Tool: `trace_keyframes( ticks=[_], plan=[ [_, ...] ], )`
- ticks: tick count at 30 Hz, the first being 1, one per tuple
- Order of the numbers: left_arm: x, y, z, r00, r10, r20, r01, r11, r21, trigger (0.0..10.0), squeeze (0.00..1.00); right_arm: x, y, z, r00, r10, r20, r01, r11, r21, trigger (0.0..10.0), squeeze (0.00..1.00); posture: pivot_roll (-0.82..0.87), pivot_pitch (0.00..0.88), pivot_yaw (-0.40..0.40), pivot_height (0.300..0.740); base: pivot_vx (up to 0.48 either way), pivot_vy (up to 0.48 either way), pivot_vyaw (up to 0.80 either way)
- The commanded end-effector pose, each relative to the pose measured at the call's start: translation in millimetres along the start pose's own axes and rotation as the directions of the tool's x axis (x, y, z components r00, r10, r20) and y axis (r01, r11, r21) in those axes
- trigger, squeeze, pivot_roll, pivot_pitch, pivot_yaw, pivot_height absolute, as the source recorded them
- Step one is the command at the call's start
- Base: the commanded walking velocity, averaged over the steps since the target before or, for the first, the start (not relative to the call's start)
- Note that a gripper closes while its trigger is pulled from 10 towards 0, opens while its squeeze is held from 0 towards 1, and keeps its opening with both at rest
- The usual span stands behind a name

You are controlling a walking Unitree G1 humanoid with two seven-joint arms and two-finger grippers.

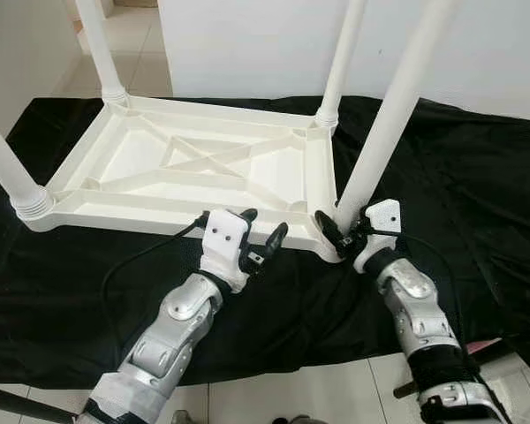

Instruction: Building children table

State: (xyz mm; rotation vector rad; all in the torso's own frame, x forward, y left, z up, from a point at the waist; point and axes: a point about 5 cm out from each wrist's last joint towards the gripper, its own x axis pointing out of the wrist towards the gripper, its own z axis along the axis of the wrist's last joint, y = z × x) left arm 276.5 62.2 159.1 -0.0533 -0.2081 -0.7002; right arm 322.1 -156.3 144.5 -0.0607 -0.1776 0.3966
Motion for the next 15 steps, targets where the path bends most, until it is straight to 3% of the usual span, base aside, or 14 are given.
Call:
trace_keyframes(
  ticks=[1,5,8,11,12,13,15],
  plan=[
    [-3.2,-10.1,-2.3,0.984,-0.177,-0.019,0.177,0.984,-0.009,10.0,0.0,-4.9,4.5,-9.9,0.998,-0.038,-0.057,0.039,0.999,0.013,10.0,0.0,-0.03,0.121,0.002,0.74,0.0,0.0,0.0],
    [-5.4,-10.1,-2.2,0.984,-0.175,-0.023,0.175,0.985,-0.01,10.0,0.0,-7.7,12.0,-5.6,0.992,-0.119,-0.042,0.12,0.992,0.025,10.0,0.0,-0.03,0.124,0.001,0.74,0.0,0.0,0.0],
    [-5.0,-11.1,-2.0,0.985,-0.173,-0.024,0.172,0.985,-0.01,10.0,0.0,-10.3,20.0,-3.9,0.94,-0.337,-0.049,0.34,0.937,0.079,10.0,0.0,-0.03,0.124,-0.004,0.74,0.0,0.0,0.0],
    [-4.3,-11.1,-2.1,0.985,-0.169,-0.022,0.169,0.986,-0.01,10.0,0.0,-10.9,23.7,-4.9,0.91,-0.411,-0.053,0.414,0.905,0.1,10.0,0.0,-0.03,0.126,-0.007,0.74,0.0,0.0,0.0],
    [-3.2,-10.9,-1.9,0.987,-0.162,-0.021,0.161,0.987,-0.009,10.0,0.0,-11.3,30.5,-7.2,0.872,-0.484,-0.074,0.49,0.861,0.135,10.0,0.0,-0.03,0.128,-0.008,0.74,0.0,0.0,0.0],
    [-3.2,-10.9,-1.9,0.987,-0.162,-0.021,0.161,0.987,-0.009,10.0,0.0,-11.3,30.5,-7.2,0.872,-0.484,-0.074,0.49,0.861,0.135,10.0,0.0,-0.03,0.128,-0.008,0.74,0.0,0.0,0.0],
    [-2.4,-12.2,-1.3,0.988,-0.155,-0.015,0.155,0.988,-0.018,10.0,0.0,-7.6,35.9,-7.4,0.826,-0.555,-0.102,0.564,0.817,0.121,10.0,0.0,-0.04,0.129,-0.013,0.74,0.0,0.0,0.0]
  ],
)
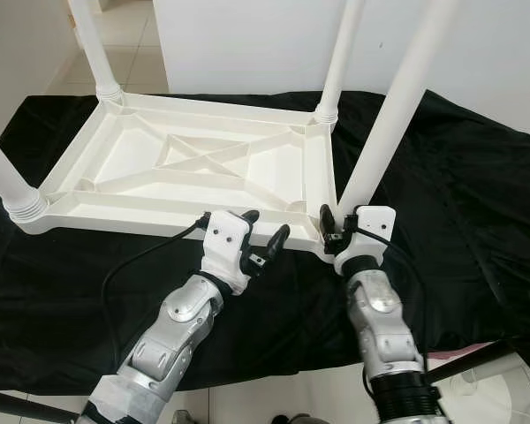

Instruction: Building children table

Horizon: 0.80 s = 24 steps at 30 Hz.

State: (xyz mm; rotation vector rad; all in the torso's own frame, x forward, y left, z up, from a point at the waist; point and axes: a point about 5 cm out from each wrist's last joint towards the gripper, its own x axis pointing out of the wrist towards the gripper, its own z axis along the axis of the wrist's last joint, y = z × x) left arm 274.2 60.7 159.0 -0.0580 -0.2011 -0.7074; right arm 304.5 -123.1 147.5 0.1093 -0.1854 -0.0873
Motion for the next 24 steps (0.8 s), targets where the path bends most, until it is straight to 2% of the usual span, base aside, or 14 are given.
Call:
trace_keyframes(
  ticks=[1,6,7,9,10,17,20,22,23,24],
  plan=[
    [-1.6,-10.6,-1.7,0.989,-0.149,-0.011,0.149,0.989,-0.012,10.0,0.0,-2.3,-3.7,-11.4,0.991,-0.114,-0.075,0.113,0.993,-0.017,10.0,0.0,-0.04,0.129,-0.013,0.74,0.0,0.0,0.0],
    [-1.2,-12.9,-2.9,0.987,-0.159,-0.014,0.159,0.987,-0.012,10.0,0.0,-1.8,-9.8,-7.1,0.997,-0.065,-0.051,0.064,0.998,-0.009,10.0,0.0,-0.04,0.125,-0.022,0.74,0.0,0.0,0.0],
    [-1.0,-12.9,-2.8,0.987,-0.159,-0.014,0.159,0.987,-0.011,10.0,0.0,-2.3,-9.7,-6.9,0.997,-0.055,-0.049,0.055,0.998,-0.006,10.0,0.59,-0.04,0.123,-0.023,0.74,0.0,0.0,0.0],
    [-0.9,-12.9,-2.7,0.987,-0.159,-0.013,0.159,0.987,-0.01,10.0,0.0,-2.8,-9.6,-6.7,0.998,-0.051,-0.047,0.051,0.999,-0.005,10.0,0.59,-0.04,0.123,-0.023,0.74,0.0,0.0,0.0],
    [0.1,-9.5,-1.6,0.989,-0.148,-0.011,0.148,0.989,-0.001,10.0,0.0,-3.9,-9.4,-4.9,0.999,-0.02,-0.038,0.02,1.0,0.008,10.0,1.0,-0.04,0.12,-0.027,0.74,0.0,0.0,0.0],
    [1.5,-6.3,0.1,0.991,-0.136,-0.003,0.136,0.991,0.011,10.0,0.0,-4.5,-14.6,-0.2,1.0,-0.007,-0.011,0.007,1.0,-0.01,10.0,1.0,-0.04,0.116,-0.035,0.74,0.0,0.0,0.0],
    [2.7,-5.9,-0.4,0.99,-0.144,-0.005,0.144,0.989,0.019,10.0,0.0,-3.1,-14.9,1.4,0.999,0.052,-0.005,-0.052,0.999,-0.004,10.0,1.0,-0.04,0.113,-0.041,0.74,0.0,0.0,0.0],
    [2.7,-5.9,-0.4,0.99,-0.144,-0.005,0.144,0.989,0.019,10.0,0.0,-3.1,-14.9,1.4,0.999,0.052,-0.005,-0.052,0.999,-0.004,10.0,1.0,-0.04,0.113,-0.041,0.74,0.0,0.0,0.0],
    [3.5,-6.1,-0.4,0.989,-0.151,-0.006,0.151,0.988,0.023,10.0,0.0,-1.6,-13.1,1.8,0.995,0.104,-0.005,-0.104,0.995,0.002,10.0,0.0,-0.05,0.112,-0.04,0.74,0.0,0.0,0.0],
    [3.5,-6.1,-0.4,0.989,-0.151,-0.006,0.151,0.988,0.023,10.0,0.0,-1.6,-13.1,1.8,0.995,0.104,-0.005,-0.104,0.995,0.002,10.0,0.0,-0.05,0.112,-0.04,0.74,0.0,0.0,0.0]
  ],
)
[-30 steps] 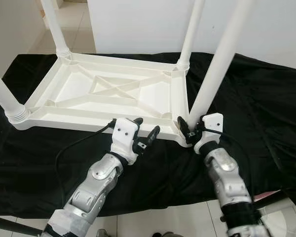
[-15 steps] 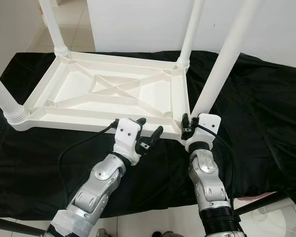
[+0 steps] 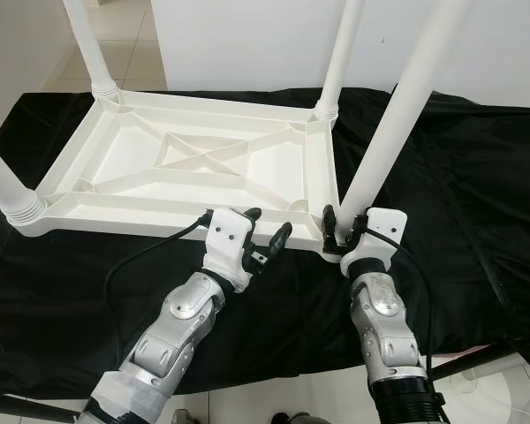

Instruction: Building children table

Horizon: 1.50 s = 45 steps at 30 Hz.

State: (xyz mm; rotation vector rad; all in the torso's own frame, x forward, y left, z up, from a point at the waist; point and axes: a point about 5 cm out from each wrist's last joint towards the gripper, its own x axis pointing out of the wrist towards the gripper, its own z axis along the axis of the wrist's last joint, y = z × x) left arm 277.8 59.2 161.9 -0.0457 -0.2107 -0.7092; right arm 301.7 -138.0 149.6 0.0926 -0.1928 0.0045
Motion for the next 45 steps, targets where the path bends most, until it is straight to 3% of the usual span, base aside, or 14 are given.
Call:
trace_keyframes(
  ticks=[1,8,12,18,19,20,24,30,31,32,33,41,43,45],
  plan=[
    [0.1,-7.9,-1.7,0.988,-0.155,-0.006,0.155,0.988,0.007,10.0,0.0,1.0,3.9,-1.0,0.997,0.073,0.002,-0.073,0.997,0.009,10.0,0.0,-0.05,0.112,-0.032,0.74,0.0,0.0,0.0],
    [-0.4,-15.1,-1.9,0.977,-0.212,-0.011,0.212,0.977,-0.02,10.0,0.0,4.7,5.4,-3.9,0.976,0.215,-0.025,-0.216,0.976,-0.027,10.0,0.0,-0.06,0.119,-0.027,0.74,0.0,0.0,0.0],
    [-3.5,-21.8,-2.3,0.962,-0.271,-0.023,0.27,0.962,-0.029,10.0,0.0,7.5,2.9,-6.1,0.934,0.35,-0.064,-0.355,0.93,-0.097,10.0,0.0,-0.06,0.126,-0.023,0.74,0.0,0.0,0.0],
    [-3.7,-21.9,-2.0,0.961,-0.276,-0.024,0.275,0.961,-0.021,10.0,0.0,12.0,-2.9,-5.9,0.904,0.418,-0.092,-0.428,0.893,-0.139,10.0,0.0,-0.06,0.125,-0.026,0.74,0.0,0.0,0.0],
    [-3.1,-21.1,-1.5,0.963,-0.269,-0.023,0.269,0.963,-0.016,10.0,0.0,16.4,-8.2,-4.9,0.888,0.448,-0.107,-0.46,0.875,-0.151,4.6,0.0,-0.05,0.123,-0.041,0.74,0.0,0.0,0.0],
    [-2.6,-20.2,-0.9,0.966,-0.259,-0.019,0.259,0.966,-0.014,10.0,0.0,20.1,-13.2,-3.7,0.876,0.467,-0.118,-0.482,0.859,-0.172,0.0,0.0,-0.04,0.122,-0.045,0.74,0.0,0.0,0.0],
    [-2.8,-19.6,0.4,0.971,-0.24,-0.011,0.24,0.971,-0.015,10.0,0.0,23.6,-18.5,-1.3,0.859,0.495,-0.13,-0.511,0.842,-0.174,0.0,0.0,-0.04,0.121,-0.056,0.74,0.0,0.0,0.0],
    [-6.2,-23.9,0.2,0.969,-0.248,-0.014,0.248,0.969,-0.02,10.0,0.0,22.4,-18.4,0.5,0.866,0.485,-0.123,-0.499,0.851,-0.162,0.0,0.0,-0.03,0.13,-0.073,0.74,0.0,0.0,0.0],
    [-7.6,-25.7,0.0,0.968,-0.252,-0.016,0.252,0.968,-0.019,10.0,0.0,20.9,-18.1,0.5,0.872,0.474,-0.12,-0.488,0.861,-0.142,4.6,0.0,-0.03,0.131,-0.077,0.74,0.0,0.0,0.0],
    [-7.6,-25.7,0.0,0.968,-0.252,-0.016,0.252,0.968,-0.019,10.0,0.0,20.9,-18.1,0.5,0.872,0.474,-0.12,-0.488,0.861,-0.142,4.6,0.0,-0.03,0.131,-0.077,0.74,0.0,0.0,0.0],
    [-8.3,-26.5,-0.2,0.968,-0.249,-0.018,0.248,0.968,-0.02,10.0,0.0,19.6,-17.9,0.1,0.886,0.449,-0.118,-0.462,0.879,-0.12,10.0,0.0,-0.03,0.13,-0.085,0.74,0.0,0.0,0.0],
    [-10.5,-22.2,-0.4,0.978,-0.207,-0.021,0.207,0.978,-0.015,10.0,0.0,15.5,-3.6,7.3,0.942,0.329,-0.06,-0.334,0.939,-0.083,10.0,0.0,-0.02,0.137,-0.114,0.74,0.0,0.0,0.0],
    [-11.5,-21.5,-0.7,0.981,-0.195,-0.02,0.195,0.981,-0.015,10.0,0.0,13.8,-1.1,10.1,0.972,0.232,-0.033,-0.235,0.968,-0.093,10.0,0.0,-0.02,0.136,-0.119,0.74,0.0,0.0,0.0],
    [-11.5,-21.5,-0.7,0.981,-0.195,-0.02,0.195,0.981,-0.015,10.0,0.0,13.8,-1.1,10.1,0.972,0.232,-0.033,-0.235,0.968,-0.093,10.0,0.0,-0.02,0.136,-0.119,0.74,0.0,0.0,0.0]
  ],
)
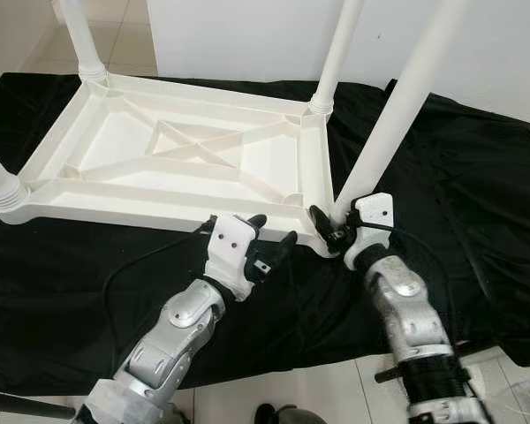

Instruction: Building children table

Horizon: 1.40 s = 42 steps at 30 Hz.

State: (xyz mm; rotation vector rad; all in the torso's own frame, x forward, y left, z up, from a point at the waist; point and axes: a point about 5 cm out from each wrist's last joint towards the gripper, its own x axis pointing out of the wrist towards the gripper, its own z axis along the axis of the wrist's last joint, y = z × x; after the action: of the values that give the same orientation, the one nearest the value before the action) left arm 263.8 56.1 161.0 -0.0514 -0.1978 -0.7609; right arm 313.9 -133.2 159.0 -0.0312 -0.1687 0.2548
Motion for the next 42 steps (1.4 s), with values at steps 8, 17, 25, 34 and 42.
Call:
trace_keyframes(
  ticks=[8,17,25,34,42],
  plan=[
    [-0.6,-14.3,-1.1,0.991,-0.136,-0.011,0.136,0.991,0.005,10.0,0.0,-10.2,-3.7,0.1,0.922,-0.386,-0.032,0.386,0.922,0.007,10.0,0.0,0.0,0.14,-0.114,0.74,0.0,0.0,0.0],
    [-5.5,-10.2,-0.5,0.99,-0.14,-0.021,0.14,0.99,0.021,10.0,0.0,-18.3,3.3,0.2,0.939,-0.344,-0.026,0.345,0.936,0.076,10.0,1.0,0.0,0.13,-0.11,0.74,0.0,0.0,0.0],
    [-1.2,-4.6,-0.9,0.991,-0.134,-0.02,0.135,0.99,0.036,10.0,0.0,-27.4,0.6,3.3,0.96,-0.274,0.063,0.272,0.962,0.035,10.0,0.0,-0.02,0.107,-0.098,0.74,0.0,0.0,0.0],
    [-6.9,4.0,1.9,0.993,-0.112,-0.027,0.114,0.991,0.064,10.0,0.0,-56.5,-6.3,-3.1,0.967,-0.238,0.088,0.242,0.969,-0.039,10.0,0.0,-0.04,0.116,-0.077,0.74,0.0,0.0,0.0],
    [-15.6,16.9,4.0,0.991,-0.118,-0.056,0.122,0.989,0.079,10.0,0.0,-77.1,-6.9,-10.4,0.973,-0.221,0.071,0.226,0.972,-0.067,10.0,0.0,-0.05,0.122,-0.055,0.74,0.0,0.0,0.0]
  ],
)
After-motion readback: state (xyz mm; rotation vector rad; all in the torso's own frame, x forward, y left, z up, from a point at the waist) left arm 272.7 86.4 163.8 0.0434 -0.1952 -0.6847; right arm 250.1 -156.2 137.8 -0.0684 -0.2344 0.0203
